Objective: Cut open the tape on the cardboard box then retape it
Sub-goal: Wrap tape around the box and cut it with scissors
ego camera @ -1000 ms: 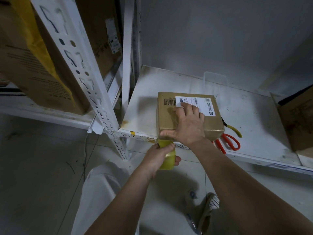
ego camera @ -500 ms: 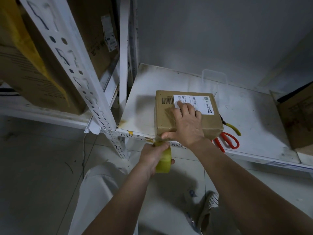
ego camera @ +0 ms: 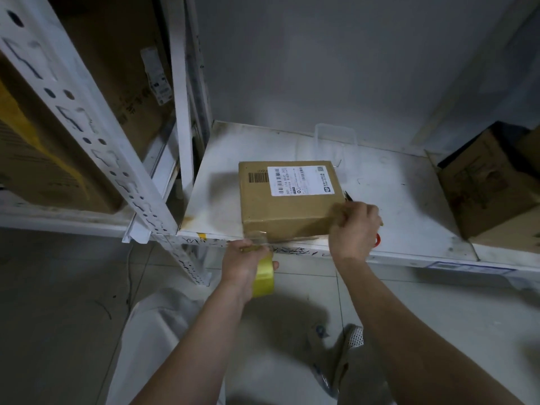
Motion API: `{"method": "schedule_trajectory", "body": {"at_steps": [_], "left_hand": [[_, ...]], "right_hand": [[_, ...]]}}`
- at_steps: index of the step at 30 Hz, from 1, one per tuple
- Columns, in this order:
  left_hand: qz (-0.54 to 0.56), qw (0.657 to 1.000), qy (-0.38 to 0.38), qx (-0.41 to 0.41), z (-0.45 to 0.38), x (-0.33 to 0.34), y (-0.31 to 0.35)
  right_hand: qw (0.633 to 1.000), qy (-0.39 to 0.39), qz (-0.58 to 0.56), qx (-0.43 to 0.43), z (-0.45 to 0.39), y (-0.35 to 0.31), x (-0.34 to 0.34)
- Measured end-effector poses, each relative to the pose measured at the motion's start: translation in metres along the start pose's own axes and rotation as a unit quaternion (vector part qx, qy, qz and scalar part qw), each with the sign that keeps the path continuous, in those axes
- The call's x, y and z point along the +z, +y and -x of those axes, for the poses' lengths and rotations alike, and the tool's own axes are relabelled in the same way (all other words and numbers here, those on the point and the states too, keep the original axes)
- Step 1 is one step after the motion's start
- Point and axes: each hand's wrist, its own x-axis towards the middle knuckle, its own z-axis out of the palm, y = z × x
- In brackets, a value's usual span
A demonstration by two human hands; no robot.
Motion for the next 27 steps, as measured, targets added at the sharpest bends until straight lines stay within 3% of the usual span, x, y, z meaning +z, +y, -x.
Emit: {"method": "schedule_trajectory", "body": {"at_steps": [5,10,15,22,24,27], "left_hand": [[-0.011,1.0,0.004,-0.019,-0.002,0.004,0.002],[-0.005,1.0,0.002,-0.01,-0.002,0.008,0.003],[-0.007,1.0,-0.005,-0.014,-0.005,0.009,0.0],[0.002,1.0,-0.007,-0.01,-0.004,0.007,-0.002],[0.003,1.0,-0.003,-0.013,-0.003,0.007,-0.001],[0.007,1.0,-0.002,-0.019,0.001,0.007,0.001]], "right_hand": [[0.988,-0.047,0.128,0.068,-0.015,0.046,0.007],[0.953,-0.18,0.223,0.095,-0.026,0.057,0.019],[0.941,-0.193,0.264,0.087,-0.029,0.059,0.021],[0.943,-0.196,0.221,0.154,-0.026,0.062,0.009],[0.961,-0.14,0.158,0.181,-0.018,0.061,0.003],[0.971,-0.026,-0.051,0.23,-0.013,0.054,-0.007]]}}
